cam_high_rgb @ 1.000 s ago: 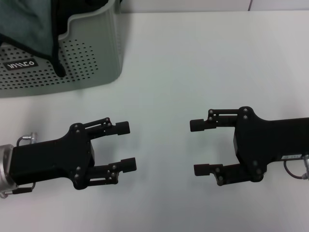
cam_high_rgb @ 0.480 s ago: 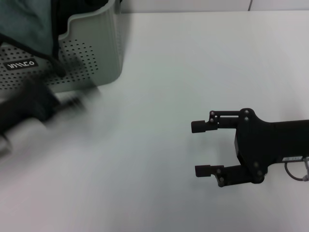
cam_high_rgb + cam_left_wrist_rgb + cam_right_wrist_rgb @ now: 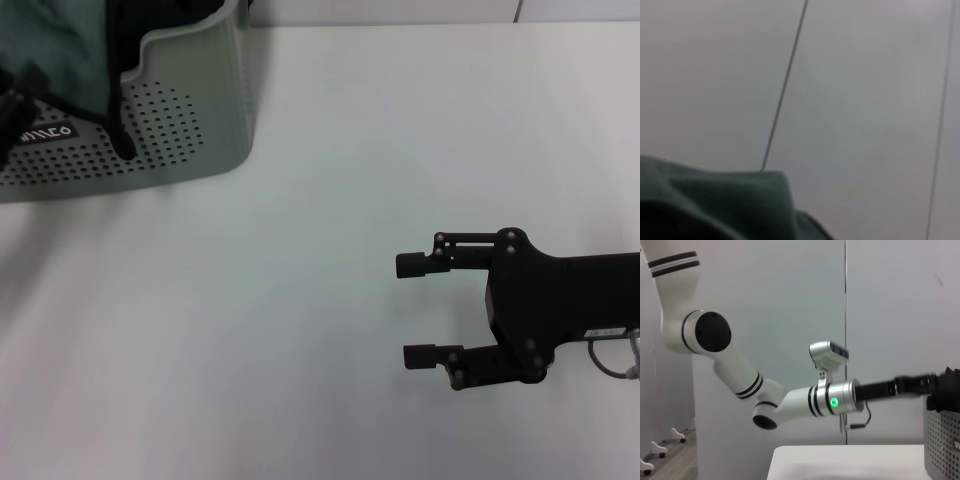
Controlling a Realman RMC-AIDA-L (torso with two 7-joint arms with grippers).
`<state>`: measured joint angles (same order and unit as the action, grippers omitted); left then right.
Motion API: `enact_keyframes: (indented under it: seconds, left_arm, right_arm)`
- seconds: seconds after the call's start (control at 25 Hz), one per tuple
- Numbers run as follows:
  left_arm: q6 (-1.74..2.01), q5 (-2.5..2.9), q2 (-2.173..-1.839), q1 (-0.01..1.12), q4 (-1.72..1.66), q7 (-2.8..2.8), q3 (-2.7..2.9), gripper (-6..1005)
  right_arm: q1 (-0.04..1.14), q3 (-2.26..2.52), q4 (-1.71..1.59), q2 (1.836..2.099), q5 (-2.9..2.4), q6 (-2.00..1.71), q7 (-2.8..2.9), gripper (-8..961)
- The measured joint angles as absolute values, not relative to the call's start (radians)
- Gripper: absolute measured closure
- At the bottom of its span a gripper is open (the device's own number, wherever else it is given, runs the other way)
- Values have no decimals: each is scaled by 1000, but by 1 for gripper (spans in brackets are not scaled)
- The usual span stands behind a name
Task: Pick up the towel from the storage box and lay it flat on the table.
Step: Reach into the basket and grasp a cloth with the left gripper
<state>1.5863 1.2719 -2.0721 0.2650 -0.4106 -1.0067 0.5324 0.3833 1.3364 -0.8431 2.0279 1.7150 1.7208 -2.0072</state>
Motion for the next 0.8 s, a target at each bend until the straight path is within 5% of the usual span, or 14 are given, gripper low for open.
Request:
enact_keyframes:
  seconds: [0.8]
  left_arm:
    - [1490, 1276, -2089, 289, -320, -979, 541, 225]
  right_arm:
    - [393, 1329, -842, 2026, 1717, 1716, -2008, 230]
